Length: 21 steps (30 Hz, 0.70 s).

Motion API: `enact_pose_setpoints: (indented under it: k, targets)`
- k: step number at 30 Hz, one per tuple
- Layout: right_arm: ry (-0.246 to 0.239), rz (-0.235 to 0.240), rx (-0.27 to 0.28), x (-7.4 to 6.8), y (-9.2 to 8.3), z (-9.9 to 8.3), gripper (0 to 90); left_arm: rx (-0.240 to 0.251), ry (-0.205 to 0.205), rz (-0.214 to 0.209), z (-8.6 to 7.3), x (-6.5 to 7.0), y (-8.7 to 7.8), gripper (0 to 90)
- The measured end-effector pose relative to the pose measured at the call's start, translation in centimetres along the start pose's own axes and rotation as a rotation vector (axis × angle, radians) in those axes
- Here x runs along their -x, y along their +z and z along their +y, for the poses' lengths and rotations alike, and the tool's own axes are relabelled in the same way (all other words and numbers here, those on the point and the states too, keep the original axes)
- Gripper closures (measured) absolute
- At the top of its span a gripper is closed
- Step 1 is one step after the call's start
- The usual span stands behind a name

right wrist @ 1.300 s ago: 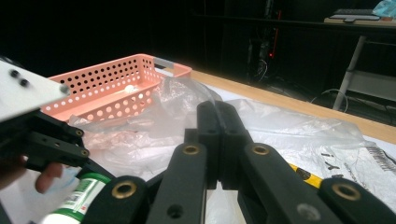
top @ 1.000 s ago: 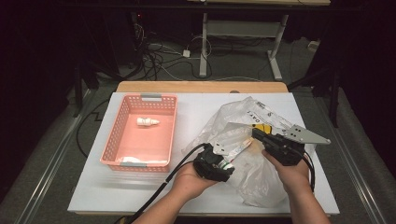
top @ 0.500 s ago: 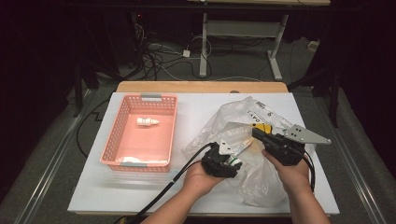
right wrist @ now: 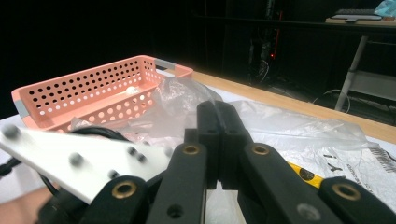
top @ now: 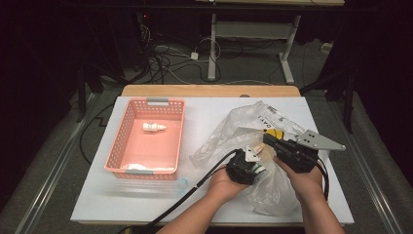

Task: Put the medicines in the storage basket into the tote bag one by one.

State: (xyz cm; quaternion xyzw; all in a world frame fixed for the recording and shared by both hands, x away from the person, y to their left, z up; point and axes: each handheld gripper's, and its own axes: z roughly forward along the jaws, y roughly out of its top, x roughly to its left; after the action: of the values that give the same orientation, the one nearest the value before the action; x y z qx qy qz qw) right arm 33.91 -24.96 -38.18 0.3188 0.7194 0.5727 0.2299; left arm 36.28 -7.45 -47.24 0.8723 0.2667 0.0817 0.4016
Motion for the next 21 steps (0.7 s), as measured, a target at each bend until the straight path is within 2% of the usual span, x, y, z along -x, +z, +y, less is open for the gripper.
enact_pose_setpoints:
  k: [3, 4, 5, 6, 7, 9, 12, 14, 15, 17, 21]
  targets:
    - [0.003, -0.003, 0.001, 0.1, 0.0, 0.0, 90.0, 0.003, -0.007, -0.003, 0.2, 0.4, 0.9, 34.4]
    - [0.004, -0.003, 0.002, 0.1, -0.1, 0.0, 90.0, -0.012, 0.015, 0.015, 0.4, 0.4, 1.1, 34.4]
    - [0.004, -0.003, 0.002, 0.1, -0.1, 0.0, 90.0, -0.041, 0.057, 0.018, 0.6, 0.3, 1.0, 34.4]
    - [0.005, -0.004, 0.003, 0.1, -0.1, 0.0, 90.0, -0.01, 0.023, 0.009, 0.7, 0.5, 1.2, 34.4]
    - [0.005, -0.004, 0.002, 0.1, -0.2, 0.0, 90.0, -0.025, 0.039, 0.009, 0.8, 0.4, 1.2, 34.3]
    - [0.004, -0.003, 0.002, 0.2, -0.2, 0.0, 90.0, -0.012, 0.009, 0.01, 1.0, 0.4, 1.5, 34.2]
    - [0.003, -0.003, 0.005, 0.2, -0.2, 0.0, 90.0, -0.013, 0.018, -0.003, 1.0, 0.3, 1.3, 33.3]
    - [-0.001, 0.0, 0.004, 0.2, -0.2, 0.0, 90.0, -0.024, 0.03, 0.002, 1.1, 0.2, 0.8, 28.0]
    - [0.002, 0.0, 0.001, 0.2, -0.2, 0.0, 90.0, 0.003, 0.0, 0.003, 1.1, 0.4, 0.7, 26.2]
    - [0.006, 0.0, -0.001, 0.1, -0.1, 0.0, 90.0, -0.008, 0.019, 0.001, 1.1, 0.0, 0.0, 23.7]
    - [0.0, -0.001, 0.002, 0.1, -0.1, 0.0, 90.0, 0.008, -0.014, -0.009, 0.4, -0.3, -0.8, 18.9]
